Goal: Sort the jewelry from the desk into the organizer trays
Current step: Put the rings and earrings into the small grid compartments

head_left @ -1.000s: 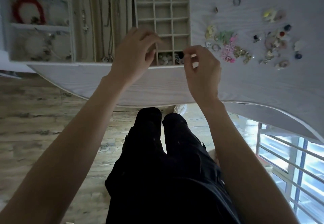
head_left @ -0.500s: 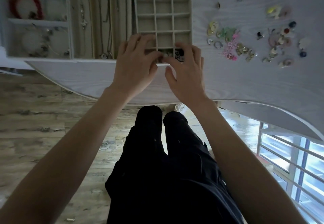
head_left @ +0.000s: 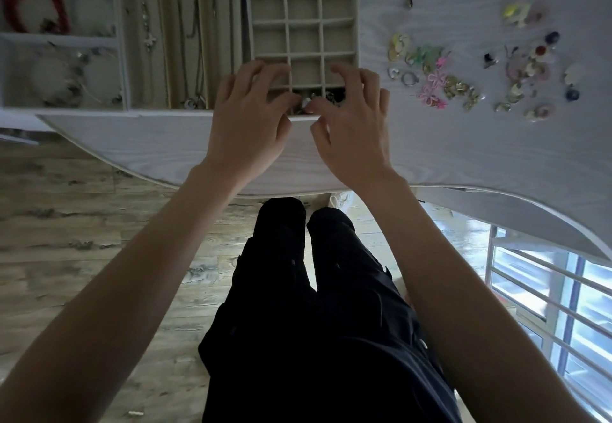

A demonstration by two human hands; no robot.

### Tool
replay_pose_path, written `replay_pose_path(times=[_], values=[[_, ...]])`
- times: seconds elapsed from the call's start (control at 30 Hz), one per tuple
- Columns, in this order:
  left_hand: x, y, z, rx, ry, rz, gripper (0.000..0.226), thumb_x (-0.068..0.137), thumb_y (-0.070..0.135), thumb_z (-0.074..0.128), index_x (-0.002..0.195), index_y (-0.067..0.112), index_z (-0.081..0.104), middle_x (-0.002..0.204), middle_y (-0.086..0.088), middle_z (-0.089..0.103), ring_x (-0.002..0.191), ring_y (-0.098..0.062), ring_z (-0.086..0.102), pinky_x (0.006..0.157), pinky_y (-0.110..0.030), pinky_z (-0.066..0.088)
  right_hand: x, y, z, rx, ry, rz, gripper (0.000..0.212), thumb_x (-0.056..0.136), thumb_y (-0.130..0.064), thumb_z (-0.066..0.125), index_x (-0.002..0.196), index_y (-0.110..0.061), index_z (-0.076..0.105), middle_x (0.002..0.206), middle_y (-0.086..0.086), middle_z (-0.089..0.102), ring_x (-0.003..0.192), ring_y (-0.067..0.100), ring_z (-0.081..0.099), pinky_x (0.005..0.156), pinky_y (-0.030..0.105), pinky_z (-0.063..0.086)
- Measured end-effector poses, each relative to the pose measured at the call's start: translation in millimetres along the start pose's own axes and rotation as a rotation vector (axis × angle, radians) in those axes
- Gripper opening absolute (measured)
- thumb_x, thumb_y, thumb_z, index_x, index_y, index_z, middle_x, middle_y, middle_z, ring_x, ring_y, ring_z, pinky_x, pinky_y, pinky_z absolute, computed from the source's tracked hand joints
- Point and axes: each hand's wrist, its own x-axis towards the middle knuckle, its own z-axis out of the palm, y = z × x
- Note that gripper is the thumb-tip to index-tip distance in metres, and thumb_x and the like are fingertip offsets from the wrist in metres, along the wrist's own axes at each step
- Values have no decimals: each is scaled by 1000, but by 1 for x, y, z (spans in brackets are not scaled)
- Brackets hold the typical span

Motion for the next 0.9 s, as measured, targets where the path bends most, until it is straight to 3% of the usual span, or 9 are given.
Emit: replay_pose_path(times=[0.1,0.27,0.67,0.8,0.9], values=[[-1,0,0,-4,-9,13,25,86,15,50,99,21,70,126,-4,58,121,-28,43,95,-41,33,0,4,-1,-38,9,-41,20,78,-18,53,84,-21,71,123,10,56,112,26,36,83,35,31],[-7,5,0,-8,-50,13,30,85,15,48,104,22,70,129,-4,56,120,-30,42,95,-45,36,-5,15,-5,9,114,12,18,80,-14,57,88,-19,72,120,10,59,110,29,47,84,36,36],[-8,5,1,-37,41,-26,27,85,13,50,99,22,72,126,-1,58,117,-29,46,95,-39,34,-3,14,-1,-81,78,-51,18,78,-12,63,93,-19,71,124,12,57,113,31,49,85,37,37],[-6,9,-6,-140,134,-3,21,87,8,53,97,13,70,114,-5,63,107,-29,54,91,-38,42,-8,15,-9,96,128,-32,20,82,-11,57,97,-15,69,121,12,59,114,28,52,89,37,38],[-5,23,-20,-306,298,-32,17,90,3,54,95,6,69,95,-6,68,87,-12,55,80,-21,42,-14,18,-26,215,181,17,23,85,-10,52,100,-12,69,111,9,63,105,25,56,87,37,42]])
